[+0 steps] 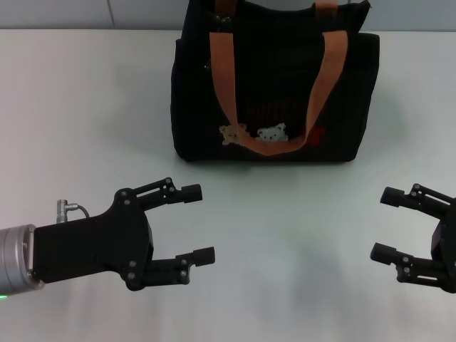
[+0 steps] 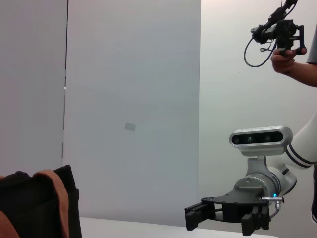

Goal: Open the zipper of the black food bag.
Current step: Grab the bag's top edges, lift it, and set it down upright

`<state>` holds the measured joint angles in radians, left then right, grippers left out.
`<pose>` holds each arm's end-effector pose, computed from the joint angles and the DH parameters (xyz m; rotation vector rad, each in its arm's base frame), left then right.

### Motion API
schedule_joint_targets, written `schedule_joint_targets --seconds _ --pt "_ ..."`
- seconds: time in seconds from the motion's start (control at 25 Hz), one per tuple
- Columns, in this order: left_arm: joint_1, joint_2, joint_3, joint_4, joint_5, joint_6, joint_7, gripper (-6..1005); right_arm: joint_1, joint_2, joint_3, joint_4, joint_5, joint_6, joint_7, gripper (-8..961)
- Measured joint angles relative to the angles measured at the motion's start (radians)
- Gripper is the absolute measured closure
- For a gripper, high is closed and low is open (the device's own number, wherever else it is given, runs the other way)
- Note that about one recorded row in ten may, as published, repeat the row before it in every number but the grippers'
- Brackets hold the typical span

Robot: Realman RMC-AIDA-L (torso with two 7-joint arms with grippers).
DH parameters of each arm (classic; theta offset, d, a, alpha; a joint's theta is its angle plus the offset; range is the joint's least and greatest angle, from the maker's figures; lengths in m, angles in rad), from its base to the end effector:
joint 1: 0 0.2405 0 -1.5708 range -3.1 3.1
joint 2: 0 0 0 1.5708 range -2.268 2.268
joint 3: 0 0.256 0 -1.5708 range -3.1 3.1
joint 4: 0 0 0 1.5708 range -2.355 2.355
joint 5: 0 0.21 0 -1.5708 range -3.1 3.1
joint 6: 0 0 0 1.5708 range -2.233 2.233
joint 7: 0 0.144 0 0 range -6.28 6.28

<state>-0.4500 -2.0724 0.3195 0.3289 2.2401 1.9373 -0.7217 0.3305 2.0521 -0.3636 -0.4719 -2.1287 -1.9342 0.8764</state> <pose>-0.2762 0.2349 -0.0198 -2.7251 -0.1486 -1.1591 0.3105 0.2226 0.0127 -2.6438 0.3505 1.0280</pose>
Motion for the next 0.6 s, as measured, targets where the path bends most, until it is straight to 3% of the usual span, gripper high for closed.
schedule_joint_targets --seconds 0.44,0.56,0.6 --pt "0.003 0.000 -0.002 -0.002 -0.014 -0.001 0.005 197 0.002 0.011 0.000 -0.002 0.009 0.000 -0.002 119" --pt "0.015 0.000 -0.003 -0.004 -0.063 -0.007 0.001 200 0.004 0.012 0.000 0.001 0.009 0.001 -0.017 119" --pt "0.039 0.000 -0.007 -0.009 -0.140 -0.044 0.008 201 0.004 0.012 0.000 0.001 0.009 0.001 -0.017 119"
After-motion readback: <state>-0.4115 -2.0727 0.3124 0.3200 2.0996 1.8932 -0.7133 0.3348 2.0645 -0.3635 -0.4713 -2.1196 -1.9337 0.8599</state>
